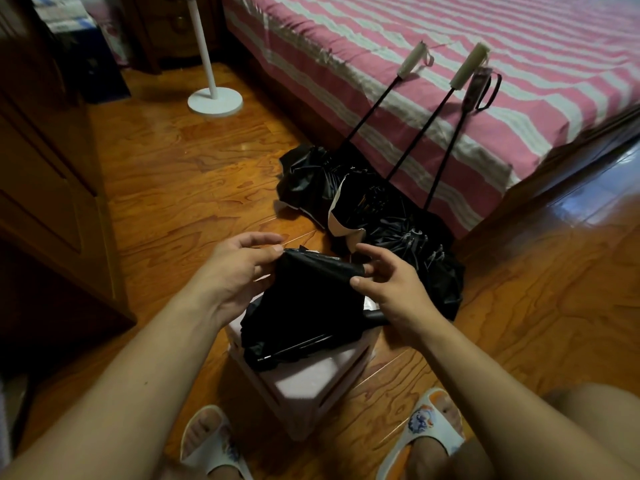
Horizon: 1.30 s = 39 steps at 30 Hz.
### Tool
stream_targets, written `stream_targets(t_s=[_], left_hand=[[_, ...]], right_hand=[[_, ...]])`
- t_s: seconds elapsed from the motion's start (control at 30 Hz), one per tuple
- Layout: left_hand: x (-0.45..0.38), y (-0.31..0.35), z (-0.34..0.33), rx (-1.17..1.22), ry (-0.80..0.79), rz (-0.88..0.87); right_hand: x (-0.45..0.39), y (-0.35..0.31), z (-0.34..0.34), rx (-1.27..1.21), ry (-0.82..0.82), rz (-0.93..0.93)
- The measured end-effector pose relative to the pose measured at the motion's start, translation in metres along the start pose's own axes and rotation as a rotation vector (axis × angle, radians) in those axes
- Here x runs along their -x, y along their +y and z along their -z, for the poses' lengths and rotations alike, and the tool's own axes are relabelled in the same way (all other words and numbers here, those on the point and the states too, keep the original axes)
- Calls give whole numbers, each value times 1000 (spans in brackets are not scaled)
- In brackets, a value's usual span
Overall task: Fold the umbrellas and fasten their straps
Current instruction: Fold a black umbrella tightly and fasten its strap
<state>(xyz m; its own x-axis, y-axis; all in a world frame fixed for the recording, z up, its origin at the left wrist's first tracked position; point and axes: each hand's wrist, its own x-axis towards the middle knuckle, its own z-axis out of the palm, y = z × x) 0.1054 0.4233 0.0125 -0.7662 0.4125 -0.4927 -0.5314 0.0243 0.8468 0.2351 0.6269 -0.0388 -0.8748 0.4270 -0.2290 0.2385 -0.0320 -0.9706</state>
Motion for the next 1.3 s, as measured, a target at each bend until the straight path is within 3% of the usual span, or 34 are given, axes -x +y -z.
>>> stream_targets(t_s=[0.2, 0.37, 0.57, 0.83, 0.97, 1.2, 1.3], left_hand=[[1, 2, -4, 43, -7, 12], [3, 2, -6, 29, -32, 18], [4, 1, -6, 28, -22, 20], [7, 2, -5, 32, -12, 31], [9, 3, -6, 10, -11, 16], [14, 4, -4, -241, -4, -199], [12, 0, -4, -251, 38, -216]], right_hand=[[5, 8, 1, -215, 10, -51], [14, 7, -4, -41, 94, -25], [19, 9, -12, -120, 179, -12], [10, 9, -14, -232, 173, -163], [5, 3, -13, -240, 175, -124], [8, -7, -3, -35, 189, 13], [-1, -8, 4, 33, 67, 43]])
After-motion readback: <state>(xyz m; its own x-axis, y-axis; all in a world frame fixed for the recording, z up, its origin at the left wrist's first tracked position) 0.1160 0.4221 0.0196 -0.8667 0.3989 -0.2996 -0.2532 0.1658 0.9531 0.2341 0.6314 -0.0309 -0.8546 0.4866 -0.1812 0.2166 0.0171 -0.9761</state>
